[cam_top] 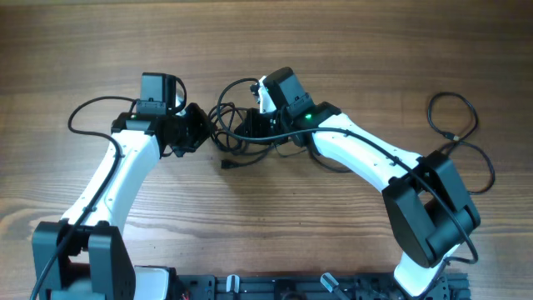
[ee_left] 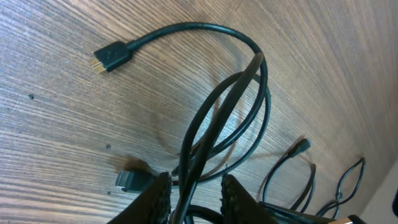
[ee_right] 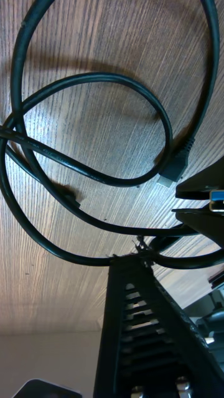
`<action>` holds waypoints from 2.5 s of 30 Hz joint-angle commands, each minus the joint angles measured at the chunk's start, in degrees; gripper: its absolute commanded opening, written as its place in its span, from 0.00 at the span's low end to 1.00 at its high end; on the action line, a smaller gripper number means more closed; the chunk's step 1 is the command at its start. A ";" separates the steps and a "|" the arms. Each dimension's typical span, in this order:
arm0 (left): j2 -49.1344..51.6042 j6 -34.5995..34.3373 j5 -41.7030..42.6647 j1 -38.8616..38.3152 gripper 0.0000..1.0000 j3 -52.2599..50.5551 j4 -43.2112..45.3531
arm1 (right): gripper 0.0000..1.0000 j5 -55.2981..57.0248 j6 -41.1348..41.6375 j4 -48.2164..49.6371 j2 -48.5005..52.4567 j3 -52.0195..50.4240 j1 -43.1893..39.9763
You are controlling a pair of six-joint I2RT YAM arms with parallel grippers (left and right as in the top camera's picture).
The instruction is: Untangle cables
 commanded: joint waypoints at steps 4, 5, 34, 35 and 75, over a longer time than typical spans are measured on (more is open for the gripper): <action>1.38 0.94 -0.79 -0.26 0.29 -0.70 0.20 | 0.04 0.74 0.63 0.33 0.72 -0.48 -0.31; 1.40 0.94 -1.05 -0.28 0.29 -0.72 0.15 | 0.04 0.74 0.66 0.33 0.72 -0.48 -0.31; 3.26 0.63 1.33 -0.20 0.04 -0.48 1.03 | 0.04 2.86 0.28 -0.04 0.72 -0.48 -0.31; 3.26 -0.33 2.54 -0.20 0.04 -0.44 1.20 | 0.05 4.09 0.11 -0.26 0.72 -0.48 -0.31; 3.26 -16.85 12.02 5.29 0.04 -0.44 1.49 | 0.38 15.76 -3.30 -20.06 -6.80 -0.74 2.27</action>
